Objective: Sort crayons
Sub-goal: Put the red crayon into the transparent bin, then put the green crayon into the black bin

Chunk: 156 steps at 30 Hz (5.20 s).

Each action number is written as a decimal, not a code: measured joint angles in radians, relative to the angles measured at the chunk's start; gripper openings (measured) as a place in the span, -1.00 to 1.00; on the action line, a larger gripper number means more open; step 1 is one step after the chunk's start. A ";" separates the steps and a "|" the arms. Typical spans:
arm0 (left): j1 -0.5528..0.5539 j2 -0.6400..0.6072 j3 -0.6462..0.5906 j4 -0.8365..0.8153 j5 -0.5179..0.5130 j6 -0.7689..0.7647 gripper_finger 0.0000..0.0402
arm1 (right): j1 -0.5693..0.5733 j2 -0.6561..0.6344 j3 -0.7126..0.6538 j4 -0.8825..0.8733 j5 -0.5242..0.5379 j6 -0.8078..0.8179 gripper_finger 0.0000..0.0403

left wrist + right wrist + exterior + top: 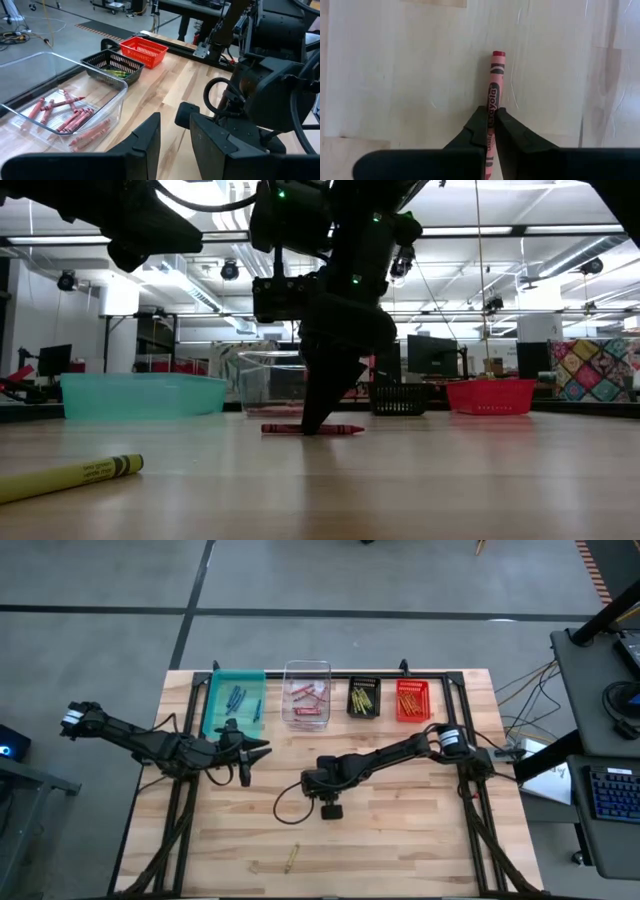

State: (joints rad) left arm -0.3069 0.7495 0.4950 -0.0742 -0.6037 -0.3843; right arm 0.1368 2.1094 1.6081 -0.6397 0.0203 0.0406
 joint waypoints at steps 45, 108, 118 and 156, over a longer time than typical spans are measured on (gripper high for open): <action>0.000 -0.274 0.000 0.006 -0.032 0.238 -0.56 | -0.536 0.054 0.673 -0.297 -0.050 -0.371 -0.95; 0.000 -0.249 0.000 -0.007 -0.095 0.196 -0.56 | -0.540 0.197 0.728 -0.342 -0.047 -0.388 -0.67; 0.000 -0.109 0.020 -0.069 -0.005 -0.029 -0.56 | -0.455 -0.024 0.728 -0.607 -0.055 -0.167 -0.71; -0.595 0.904 0.551 -0.524 -0.193 -0.546 -0.56 | 0.299 -0.378 0.330 -0.749 0.240 0.499 -0.72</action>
State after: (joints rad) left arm -0.9023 1.6534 1.0462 -0.5981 -0.7968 -0.9303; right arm 0.4356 1.7315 1.9377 -1.3886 0.2603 0.5400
